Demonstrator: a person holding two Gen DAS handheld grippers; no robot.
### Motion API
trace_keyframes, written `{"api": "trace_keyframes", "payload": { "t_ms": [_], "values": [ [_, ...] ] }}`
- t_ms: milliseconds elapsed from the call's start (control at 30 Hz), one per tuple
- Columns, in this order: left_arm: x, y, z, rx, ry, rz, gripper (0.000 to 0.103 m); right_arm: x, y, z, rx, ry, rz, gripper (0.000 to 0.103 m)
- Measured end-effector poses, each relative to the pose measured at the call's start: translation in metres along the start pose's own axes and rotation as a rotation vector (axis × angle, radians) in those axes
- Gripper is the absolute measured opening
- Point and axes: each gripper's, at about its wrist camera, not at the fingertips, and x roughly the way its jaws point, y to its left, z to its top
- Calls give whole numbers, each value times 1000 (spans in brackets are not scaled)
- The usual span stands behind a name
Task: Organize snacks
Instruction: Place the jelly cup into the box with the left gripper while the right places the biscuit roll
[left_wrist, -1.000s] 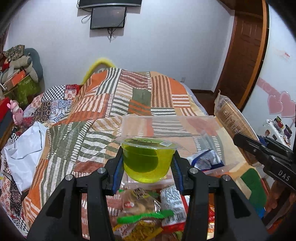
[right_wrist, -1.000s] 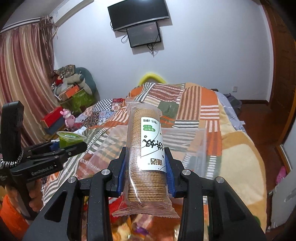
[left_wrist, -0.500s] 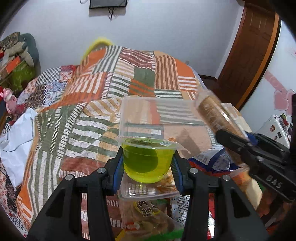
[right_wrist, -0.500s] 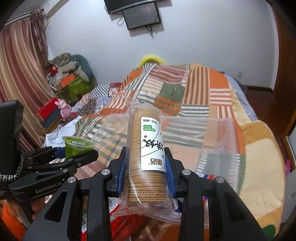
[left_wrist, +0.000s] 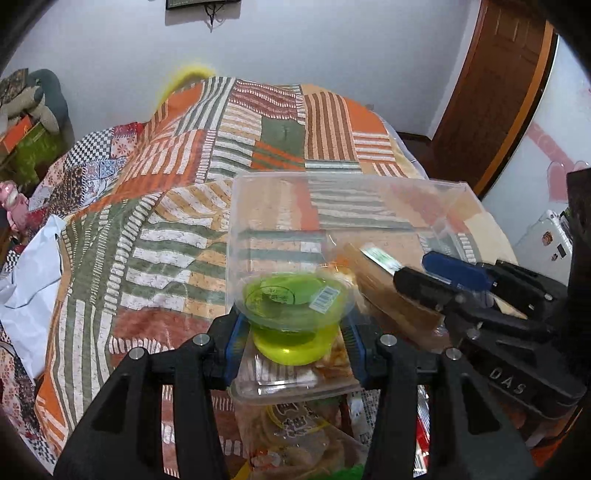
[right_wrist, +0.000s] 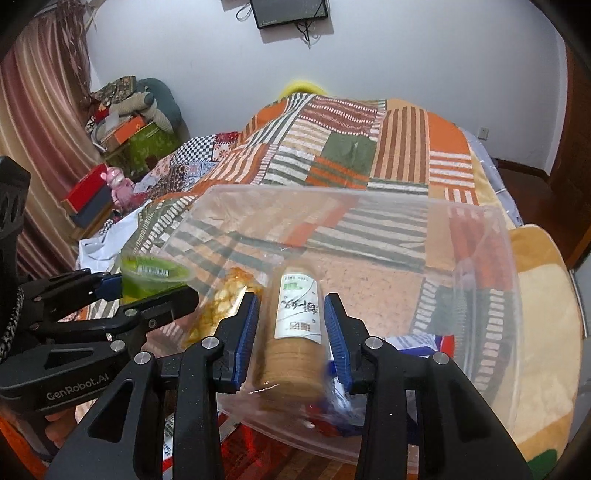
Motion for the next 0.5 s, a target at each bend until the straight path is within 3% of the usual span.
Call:
{"api": "trace_keyframes", "payload": {
  "t_ms": [233, 500],
  "values": [
    [-27, 1, -2, -12, -72, 11, 52, -16, 0, 3, -16, -25, -12, 35],
    [-80, -3, -6, 3, -167, 30, 58, -54, 2, -4, -44, -84, -38, 45]
  ]
}}
